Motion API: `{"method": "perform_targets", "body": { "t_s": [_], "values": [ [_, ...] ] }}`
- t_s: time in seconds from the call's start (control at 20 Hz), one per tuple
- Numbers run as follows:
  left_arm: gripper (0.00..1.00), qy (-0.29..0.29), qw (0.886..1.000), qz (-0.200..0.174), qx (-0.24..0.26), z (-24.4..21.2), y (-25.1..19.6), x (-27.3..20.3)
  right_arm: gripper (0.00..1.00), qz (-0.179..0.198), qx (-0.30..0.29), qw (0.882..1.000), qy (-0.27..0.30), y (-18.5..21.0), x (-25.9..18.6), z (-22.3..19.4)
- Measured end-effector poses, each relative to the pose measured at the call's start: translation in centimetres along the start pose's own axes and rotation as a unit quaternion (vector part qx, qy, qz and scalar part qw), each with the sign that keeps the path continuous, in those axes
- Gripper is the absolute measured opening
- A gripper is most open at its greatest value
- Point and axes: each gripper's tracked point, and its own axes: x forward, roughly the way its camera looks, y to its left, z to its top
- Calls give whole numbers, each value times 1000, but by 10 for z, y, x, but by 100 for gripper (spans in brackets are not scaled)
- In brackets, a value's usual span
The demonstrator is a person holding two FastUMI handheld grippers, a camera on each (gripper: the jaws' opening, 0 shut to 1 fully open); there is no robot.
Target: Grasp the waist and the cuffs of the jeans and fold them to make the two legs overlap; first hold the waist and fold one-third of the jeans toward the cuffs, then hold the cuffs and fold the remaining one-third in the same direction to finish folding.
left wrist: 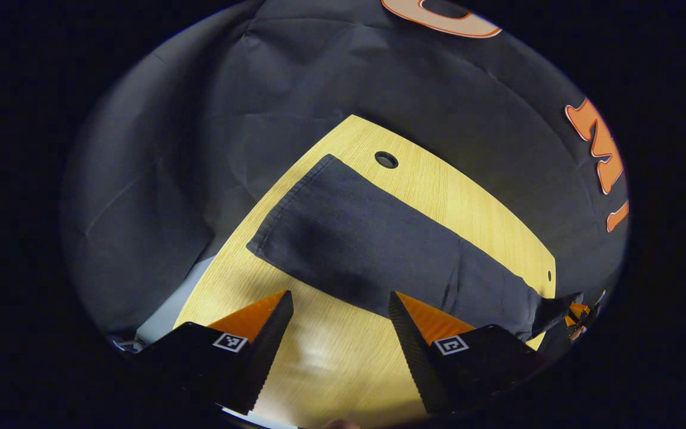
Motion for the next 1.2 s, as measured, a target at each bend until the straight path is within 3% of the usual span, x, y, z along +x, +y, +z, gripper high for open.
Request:
{"method": "perform_targets", "body": {
  "t_s": [0.3, 0.55, 0.8, 1.2],
  "values": [
    [98, -2, 1000, 1, -4, -1, -1, -1, 18, 76, -46, 996, 24, 6, -9, 4],
    [98, -6, 1000, 0, -13, 0, 0, -2, 18, 133, -103, 984, 52, 13, -13, 2],
    [98, -6, 1000, 2, -23, -1, 0, -2, 18, 145, -160, 973, 84, 12, -15, -3],
    [98, 7, 999, 3, -37, 0, -2, -2, 18, 125, -254, 948, 147, 3, -14, -7]
  ]
}}
